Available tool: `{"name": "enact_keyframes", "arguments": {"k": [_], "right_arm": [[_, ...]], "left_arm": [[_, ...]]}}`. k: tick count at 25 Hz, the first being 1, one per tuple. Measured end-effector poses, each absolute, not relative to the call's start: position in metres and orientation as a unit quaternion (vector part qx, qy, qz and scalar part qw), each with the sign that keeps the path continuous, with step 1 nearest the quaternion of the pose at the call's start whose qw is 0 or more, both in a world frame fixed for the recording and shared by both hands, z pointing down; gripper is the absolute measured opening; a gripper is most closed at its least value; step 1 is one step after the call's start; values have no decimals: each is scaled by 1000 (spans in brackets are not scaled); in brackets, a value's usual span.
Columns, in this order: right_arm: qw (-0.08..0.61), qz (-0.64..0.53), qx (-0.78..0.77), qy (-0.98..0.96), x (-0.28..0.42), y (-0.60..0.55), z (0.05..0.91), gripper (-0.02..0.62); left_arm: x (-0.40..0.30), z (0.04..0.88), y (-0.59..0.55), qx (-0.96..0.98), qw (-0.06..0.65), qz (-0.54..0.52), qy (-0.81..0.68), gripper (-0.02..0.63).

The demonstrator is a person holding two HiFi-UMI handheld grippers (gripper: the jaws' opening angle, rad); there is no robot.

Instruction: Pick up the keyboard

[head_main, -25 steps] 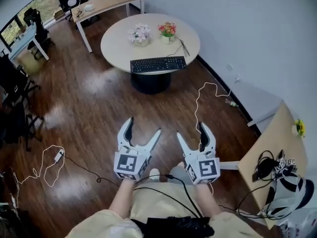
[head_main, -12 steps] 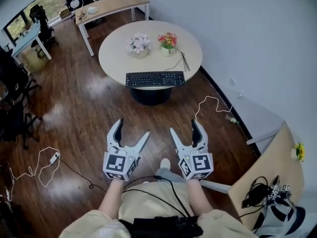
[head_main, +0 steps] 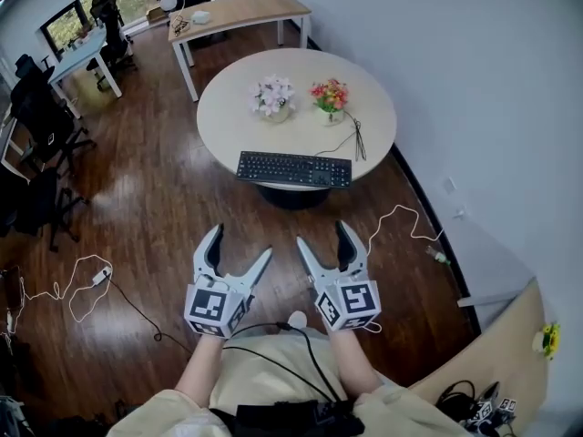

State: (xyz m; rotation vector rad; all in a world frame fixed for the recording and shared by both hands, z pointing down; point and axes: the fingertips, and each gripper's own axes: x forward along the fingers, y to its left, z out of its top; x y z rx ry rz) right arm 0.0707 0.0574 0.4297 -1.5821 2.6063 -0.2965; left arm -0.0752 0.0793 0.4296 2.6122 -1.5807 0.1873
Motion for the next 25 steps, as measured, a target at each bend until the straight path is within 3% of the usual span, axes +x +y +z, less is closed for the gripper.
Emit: {"name": "enact_keyframes", "arguments": {"k": [12,25], "right_arm": [[26,-123,-520,845,97,2,460,364],[-53,-89,-540,835,81,-172,457,364]], "left_arm": [[-43,464,20,859,84,78,-498,417],[-83,481,-192,869,112,34,-481,417]]}}
